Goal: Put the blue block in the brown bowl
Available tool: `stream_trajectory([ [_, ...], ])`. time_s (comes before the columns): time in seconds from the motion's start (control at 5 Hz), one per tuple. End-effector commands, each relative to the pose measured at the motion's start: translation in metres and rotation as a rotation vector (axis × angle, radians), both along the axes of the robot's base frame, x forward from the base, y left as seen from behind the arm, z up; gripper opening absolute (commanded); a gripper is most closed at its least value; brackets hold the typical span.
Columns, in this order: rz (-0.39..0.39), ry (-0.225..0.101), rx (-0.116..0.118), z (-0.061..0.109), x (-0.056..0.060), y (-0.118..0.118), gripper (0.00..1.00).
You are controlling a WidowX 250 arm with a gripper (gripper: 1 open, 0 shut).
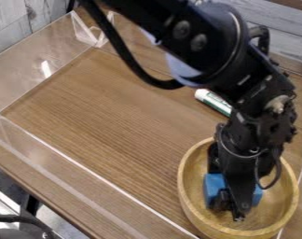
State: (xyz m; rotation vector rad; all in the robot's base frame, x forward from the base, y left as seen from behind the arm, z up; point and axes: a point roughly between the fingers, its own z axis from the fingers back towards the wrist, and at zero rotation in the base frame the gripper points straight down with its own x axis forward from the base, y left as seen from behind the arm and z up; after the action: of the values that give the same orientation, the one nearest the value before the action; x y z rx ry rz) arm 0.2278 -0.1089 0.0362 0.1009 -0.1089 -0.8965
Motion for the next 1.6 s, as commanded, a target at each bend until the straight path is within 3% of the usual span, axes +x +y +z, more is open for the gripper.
stream_trajectory([
  [0.0, 0.018, -0.063, -0.044, 0.0177, 0.0115, -0.0023, 1.00],
  [0.2, 0.025, -0.063, -0.049, 0.0176, 0.0123, -0.0019, 0.00],
  [1.4, 0.070, -0.056, -0.099, 0.0102, 0.0100, -0.0034, 0.00],
])
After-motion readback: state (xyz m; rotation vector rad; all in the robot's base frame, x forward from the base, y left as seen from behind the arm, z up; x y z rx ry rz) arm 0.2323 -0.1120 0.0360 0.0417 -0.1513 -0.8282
